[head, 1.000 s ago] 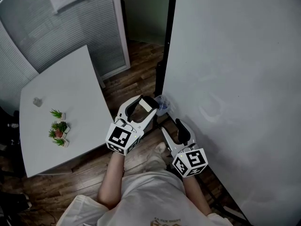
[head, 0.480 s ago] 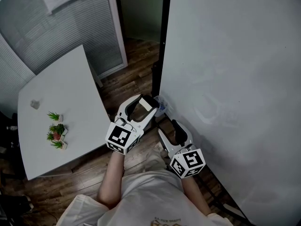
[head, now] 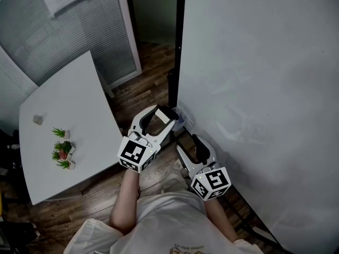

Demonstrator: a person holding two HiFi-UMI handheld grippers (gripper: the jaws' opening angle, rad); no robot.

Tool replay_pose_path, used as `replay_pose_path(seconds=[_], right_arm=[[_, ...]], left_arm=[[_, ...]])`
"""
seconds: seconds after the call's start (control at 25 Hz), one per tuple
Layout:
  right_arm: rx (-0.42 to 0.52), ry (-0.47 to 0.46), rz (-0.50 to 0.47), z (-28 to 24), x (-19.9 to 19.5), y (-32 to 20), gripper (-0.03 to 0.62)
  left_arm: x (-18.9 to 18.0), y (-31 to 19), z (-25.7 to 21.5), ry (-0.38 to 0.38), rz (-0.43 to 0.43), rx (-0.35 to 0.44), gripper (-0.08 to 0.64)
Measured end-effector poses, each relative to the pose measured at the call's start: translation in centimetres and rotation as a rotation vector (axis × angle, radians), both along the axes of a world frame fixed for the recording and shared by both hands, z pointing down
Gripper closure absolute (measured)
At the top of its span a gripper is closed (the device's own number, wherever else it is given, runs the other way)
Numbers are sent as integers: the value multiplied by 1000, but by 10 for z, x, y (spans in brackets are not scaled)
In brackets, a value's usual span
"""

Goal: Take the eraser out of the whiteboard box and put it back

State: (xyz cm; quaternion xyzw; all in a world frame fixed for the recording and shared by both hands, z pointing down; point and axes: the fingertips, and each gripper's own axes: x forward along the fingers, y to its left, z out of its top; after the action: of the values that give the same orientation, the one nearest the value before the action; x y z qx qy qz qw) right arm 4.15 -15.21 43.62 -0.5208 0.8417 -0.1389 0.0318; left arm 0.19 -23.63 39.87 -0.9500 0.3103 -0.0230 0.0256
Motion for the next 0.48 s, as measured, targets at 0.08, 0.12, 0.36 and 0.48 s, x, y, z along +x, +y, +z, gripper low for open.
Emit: replay_pose_path(seconds=[0.08,0.12,0.36,0.48], right_arm=[[0,-1,-2,0,0,0,331],[0,-1,-2,0,1,-1,331],[2,-7,-9,0,-1,-5,333],[0,-5,-10,1,-2,-6,333]], left_arm=[[3,1,-2,-17,6,9,301],[5,3,-3,-33,12,19,302],[12,3,3,-36,55,-2,302],[12,1,13,-50,62,-24,301]])
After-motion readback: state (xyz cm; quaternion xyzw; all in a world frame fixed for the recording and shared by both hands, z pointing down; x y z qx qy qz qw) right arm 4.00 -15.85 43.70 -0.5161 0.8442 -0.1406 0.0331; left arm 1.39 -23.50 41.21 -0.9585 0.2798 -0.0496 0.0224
